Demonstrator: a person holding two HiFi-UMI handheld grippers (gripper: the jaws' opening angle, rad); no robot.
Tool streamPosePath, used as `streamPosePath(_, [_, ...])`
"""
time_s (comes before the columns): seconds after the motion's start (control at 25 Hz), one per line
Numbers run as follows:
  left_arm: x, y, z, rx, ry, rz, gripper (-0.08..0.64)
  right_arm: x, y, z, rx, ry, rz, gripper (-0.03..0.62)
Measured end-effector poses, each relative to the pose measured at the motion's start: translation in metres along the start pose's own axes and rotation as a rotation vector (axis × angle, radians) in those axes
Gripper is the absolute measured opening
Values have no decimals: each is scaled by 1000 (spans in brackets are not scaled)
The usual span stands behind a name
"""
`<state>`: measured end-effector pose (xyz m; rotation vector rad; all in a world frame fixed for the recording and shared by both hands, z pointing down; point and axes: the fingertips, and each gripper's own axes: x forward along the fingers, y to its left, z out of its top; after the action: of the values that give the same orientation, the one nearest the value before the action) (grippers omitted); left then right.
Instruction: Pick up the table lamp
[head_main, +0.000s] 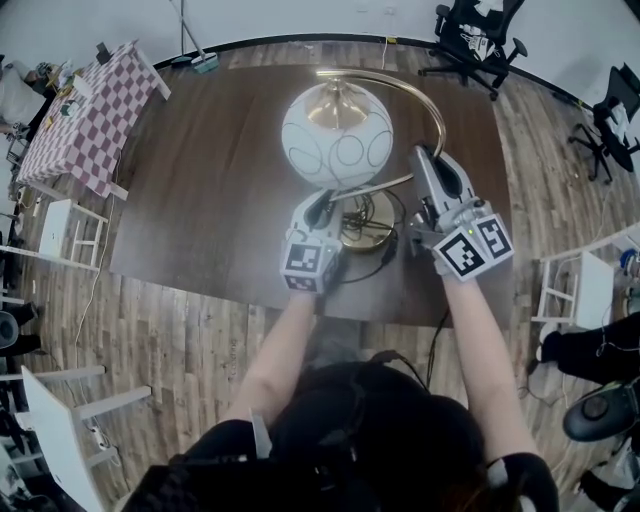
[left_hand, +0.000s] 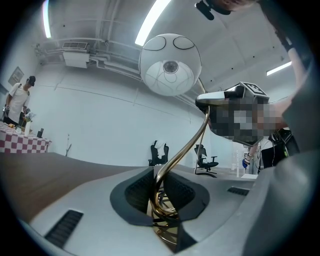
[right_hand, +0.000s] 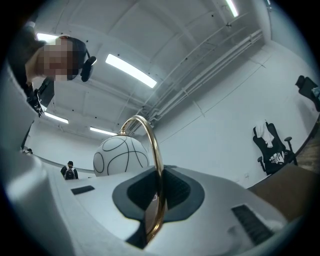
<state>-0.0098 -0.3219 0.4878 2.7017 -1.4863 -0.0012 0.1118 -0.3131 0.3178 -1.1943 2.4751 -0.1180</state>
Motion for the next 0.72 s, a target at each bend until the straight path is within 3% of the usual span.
streamPosePath(0.72, [-1, -2, 36, 23, -41, 3, 63, 6, 17, 35, -13, -46, 41, 12])
